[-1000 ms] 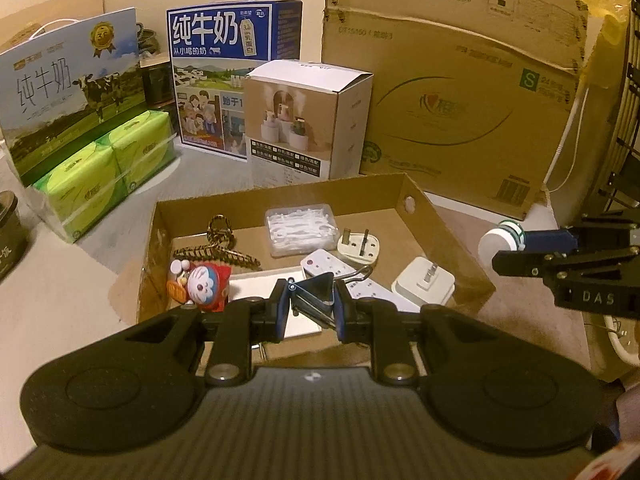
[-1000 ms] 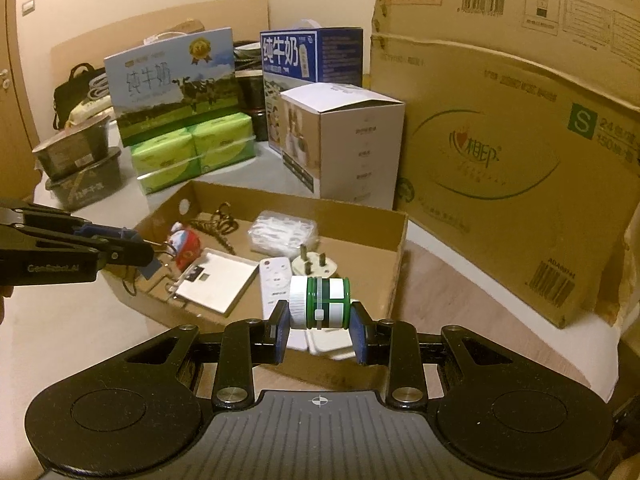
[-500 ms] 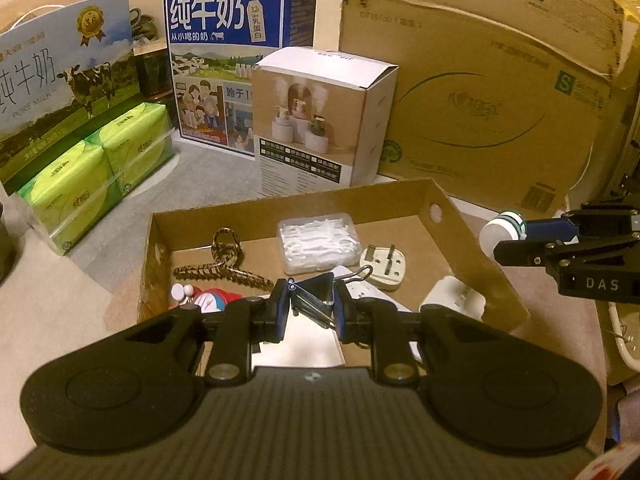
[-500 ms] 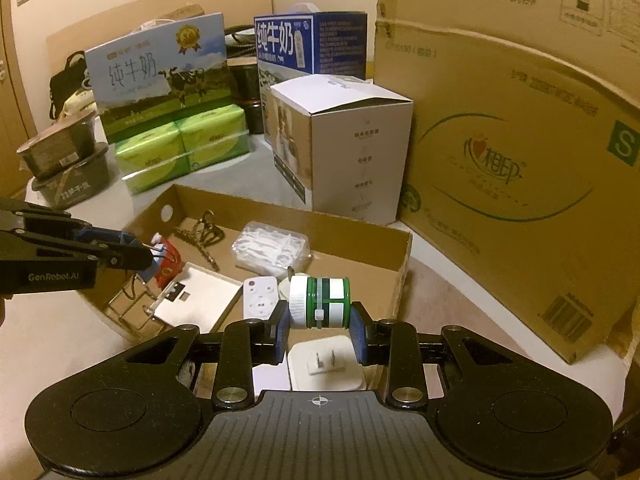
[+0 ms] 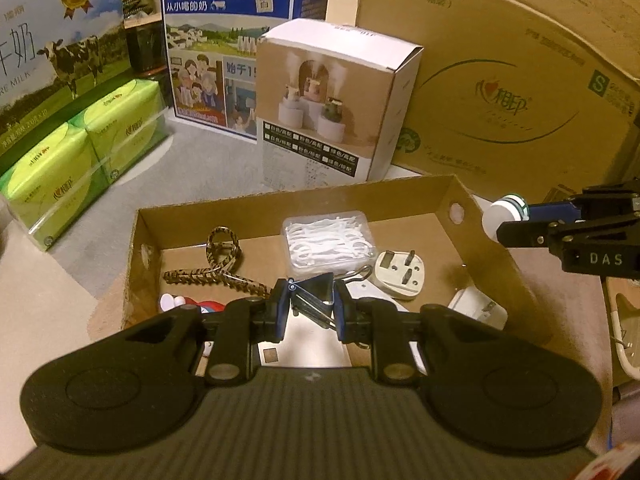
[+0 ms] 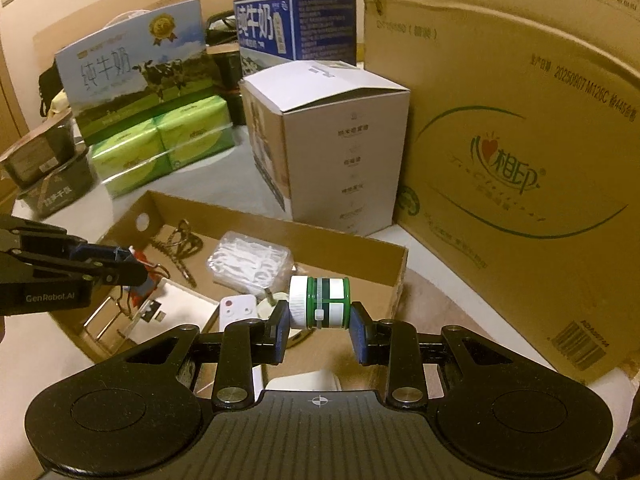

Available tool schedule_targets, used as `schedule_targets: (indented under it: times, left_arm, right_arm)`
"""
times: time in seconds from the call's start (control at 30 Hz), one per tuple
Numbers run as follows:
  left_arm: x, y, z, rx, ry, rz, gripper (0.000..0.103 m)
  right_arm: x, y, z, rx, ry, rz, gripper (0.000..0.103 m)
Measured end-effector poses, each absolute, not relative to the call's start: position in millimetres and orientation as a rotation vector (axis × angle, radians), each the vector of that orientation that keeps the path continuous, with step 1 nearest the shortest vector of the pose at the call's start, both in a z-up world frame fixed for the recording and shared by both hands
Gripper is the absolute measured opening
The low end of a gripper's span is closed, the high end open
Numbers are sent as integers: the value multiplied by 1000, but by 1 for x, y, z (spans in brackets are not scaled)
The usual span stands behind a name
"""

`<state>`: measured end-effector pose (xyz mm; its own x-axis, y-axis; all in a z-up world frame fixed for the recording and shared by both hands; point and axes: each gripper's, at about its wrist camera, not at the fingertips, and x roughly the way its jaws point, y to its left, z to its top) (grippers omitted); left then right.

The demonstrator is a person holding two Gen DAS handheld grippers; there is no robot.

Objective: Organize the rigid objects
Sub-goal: 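Carry the binder clip into the box with the left gripper while the right carries the tape roll, then open the left gripper to drop the clip while the right releases the tape roll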

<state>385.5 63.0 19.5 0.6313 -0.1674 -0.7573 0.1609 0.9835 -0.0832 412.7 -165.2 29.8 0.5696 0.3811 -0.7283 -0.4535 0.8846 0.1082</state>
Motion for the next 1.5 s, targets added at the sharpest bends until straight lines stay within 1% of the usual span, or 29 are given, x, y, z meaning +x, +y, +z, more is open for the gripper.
schedule_targets:
  times: [0.63, 0.73, 1.5]
  left_arm:
    - [399, 65, 0, -6, 917, -163, 20]
    - [400, 65, -2, 0, 918, -147, 30]
    - [398, 72, 0, -10, 913, -137, 30]
  right_arm:
    - [434, -160, 12, -106, 883, 480, 32]
    - [435, -159, 11, -108, 884, 480, 32]
    - [441, -153, 11, -109, 895, 481, 32]
